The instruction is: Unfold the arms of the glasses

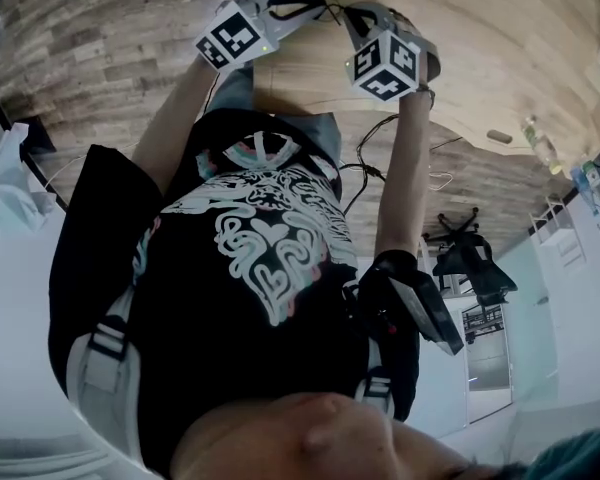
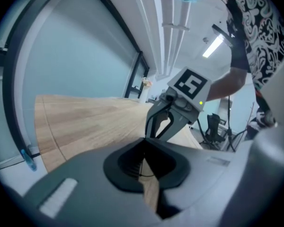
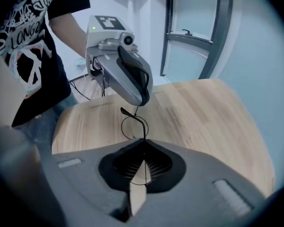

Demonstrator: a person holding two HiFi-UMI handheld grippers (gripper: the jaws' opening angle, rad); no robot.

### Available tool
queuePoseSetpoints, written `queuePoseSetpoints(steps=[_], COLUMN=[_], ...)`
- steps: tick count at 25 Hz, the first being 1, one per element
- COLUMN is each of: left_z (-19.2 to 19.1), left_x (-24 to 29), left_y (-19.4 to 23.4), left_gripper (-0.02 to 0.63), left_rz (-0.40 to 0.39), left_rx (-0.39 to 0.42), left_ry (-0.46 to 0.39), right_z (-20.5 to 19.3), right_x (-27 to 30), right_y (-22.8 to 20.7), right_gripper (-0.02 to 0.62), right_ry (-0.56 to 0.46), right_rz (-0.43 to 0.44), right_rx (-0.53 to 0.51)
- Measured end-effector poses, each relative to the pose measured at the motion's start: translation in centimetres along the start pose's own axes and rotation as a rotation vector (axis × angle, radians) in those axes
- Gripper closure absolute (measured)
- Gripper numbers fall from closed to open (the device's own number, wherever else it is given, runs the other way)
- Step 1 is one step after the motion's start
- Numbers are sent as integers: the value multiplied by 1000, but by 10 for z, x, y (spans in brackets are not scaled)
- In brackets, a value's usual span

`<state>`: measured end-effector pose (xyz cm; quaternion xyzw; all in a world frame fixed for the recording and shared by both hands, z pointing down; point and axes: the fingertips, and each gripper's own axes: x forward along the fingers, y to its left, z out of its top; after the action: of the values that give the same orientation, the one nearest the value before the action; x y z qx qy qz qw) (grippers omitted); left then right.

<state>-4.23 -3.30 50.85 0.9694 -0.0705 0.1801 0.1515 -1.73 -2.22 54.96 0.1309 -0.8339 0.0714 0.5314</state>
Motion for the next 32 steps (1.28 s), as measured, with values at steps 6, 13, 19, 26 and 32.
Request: queuePoseSetpoints(steps=[6,13,19,26,32], left_z=[-1,1,4,10,18], left_x=[3,5,3,5,6], left_y=[-5,-12,-14,-18,-24], left_gripper=[618,618,618,618,618], left_rz=[7,28,54,64,61], left_rx=[-24,-87,-178,-249,-260], left_ry=[12,1,-35,-44,-29], right_z=[-4,-11,-15,-25,-35], right_x=[-8,-27,-51,-78,-100], right_y=[6,9,8,7,10], right_gripper=[594,595,594,595,595], right_ry=[-50,-145,-295,-418,-523], right_rz=[-17,-33,-49,-99,-140], right_rx=[92,224,393,553,682])
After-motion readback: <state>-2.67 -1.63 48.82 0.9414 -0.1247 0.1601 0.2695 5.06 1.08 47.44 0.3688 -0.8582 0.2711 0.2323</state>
